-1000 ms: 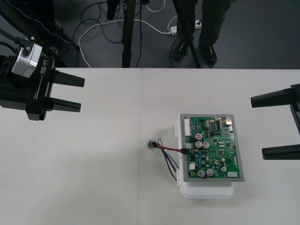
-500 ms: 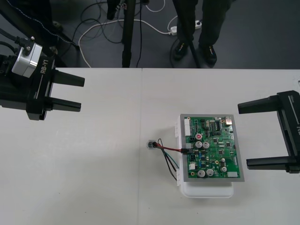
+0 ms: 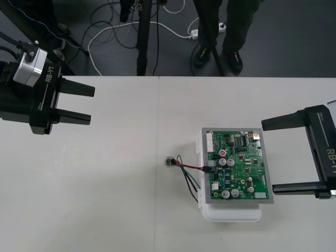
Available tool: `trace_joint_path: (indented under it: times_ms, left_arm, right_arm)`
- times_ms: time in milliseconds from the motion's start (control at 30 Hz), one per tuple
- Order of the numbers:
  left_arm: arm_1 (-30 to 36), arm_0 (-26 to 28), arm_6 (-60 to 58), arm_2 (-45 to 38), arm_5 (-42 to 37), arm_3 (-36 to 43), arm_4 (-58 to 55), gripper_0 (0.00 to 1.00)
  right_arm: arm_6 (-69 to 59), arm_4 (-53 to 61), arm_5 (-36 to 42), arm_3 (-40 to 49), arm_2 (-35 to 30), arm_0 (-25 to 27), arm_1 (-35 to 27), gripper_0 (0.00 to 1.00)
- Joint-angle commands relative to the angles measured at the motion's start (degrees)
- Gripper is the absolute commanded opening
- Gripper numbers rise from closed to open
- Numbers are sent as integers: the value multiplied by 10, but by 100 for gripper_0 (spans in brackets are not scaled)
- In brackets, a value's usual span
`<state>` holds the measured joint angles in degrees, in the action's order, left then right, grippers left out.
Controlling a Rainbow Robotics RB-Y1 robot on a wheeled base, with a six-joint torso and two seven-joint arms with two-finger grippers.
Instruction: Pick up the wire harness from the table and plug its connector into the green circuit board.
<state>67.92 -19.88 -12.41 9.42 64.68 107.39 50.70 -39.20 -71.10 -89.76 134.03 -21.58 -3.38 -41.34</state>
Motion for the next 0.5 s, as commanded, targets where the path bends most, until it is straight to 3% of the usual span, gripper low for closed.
trace_joint_path:
  times_ms: [33,500]
  left_arm:
    - [25,5,12,-18,-22,13,3,54]
    - [25,5,12,-18,-22,13,3,54]
  right_arm:
    - [27,3,-2,13,10,8,7,100]
    - [25,6,-2,-8,14,8,7,100]
